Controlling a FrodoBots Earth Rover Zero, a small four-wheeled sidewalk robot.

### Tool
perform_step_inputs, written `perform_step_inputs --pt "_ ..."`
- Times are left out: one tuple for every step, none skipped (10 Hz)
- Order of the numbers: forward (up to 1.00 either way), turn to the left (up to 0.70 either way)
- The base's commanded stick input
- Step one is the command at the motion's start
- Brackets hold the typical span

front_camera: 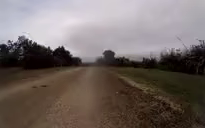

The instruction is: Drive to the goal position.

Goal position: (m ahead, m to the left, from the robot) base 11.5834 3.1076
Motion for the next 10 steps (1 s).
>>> perform_step_inputs --pt "0.41 0.0" --pt "0.52 0.0" --pt "0.64 0.0" --pt "0.75 0.0" --pt "0.85 0.0" --pt "0.85 0.0" --pt "0.85 0.0" --pt "0.85 0.0" --pt "0.85 0.0" --pt "0.85 0.0"
